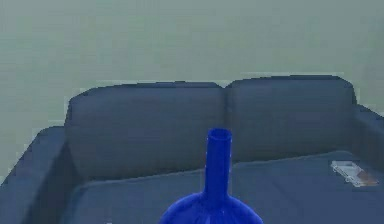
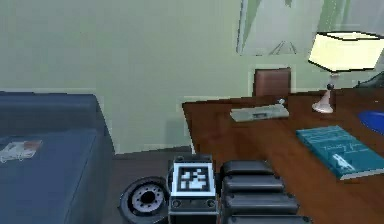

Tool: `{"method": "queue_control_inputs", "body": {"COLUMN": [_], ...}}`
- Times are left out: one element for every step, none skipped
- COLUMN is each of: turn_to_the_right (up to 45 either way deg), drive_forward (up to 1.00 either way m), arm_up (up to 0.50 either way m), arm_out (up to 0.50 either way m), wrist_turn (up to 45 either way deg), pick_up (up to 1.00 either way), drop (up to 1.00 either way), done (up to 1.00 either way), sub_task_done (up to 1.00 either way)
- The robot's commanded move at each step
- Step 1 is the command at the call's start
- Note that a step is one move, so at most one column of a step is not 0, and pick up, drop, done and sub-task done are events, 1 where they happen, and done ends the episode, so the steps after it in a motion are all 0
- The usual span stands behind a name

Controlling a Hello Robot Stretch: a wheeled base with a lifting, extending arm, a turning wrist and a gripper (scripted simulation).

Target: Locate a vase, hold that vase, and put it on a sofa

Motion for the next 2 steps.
{"method": "queue_control_inputs", "body": {"turn_to_the_right": [-45.0, -45.0], "drive_forward": [0.00, 0.00], "arm_up": [0.00, 0.00], "arm_out": [0.00, 0.00], "wrist_turn": [0.0, 0.0], "pick_up": [0.00, 0.00], "drop": [0.00, 0.00], "done": [0.00, 0.00], "sub_task_done": [0.00, 0.00]}}
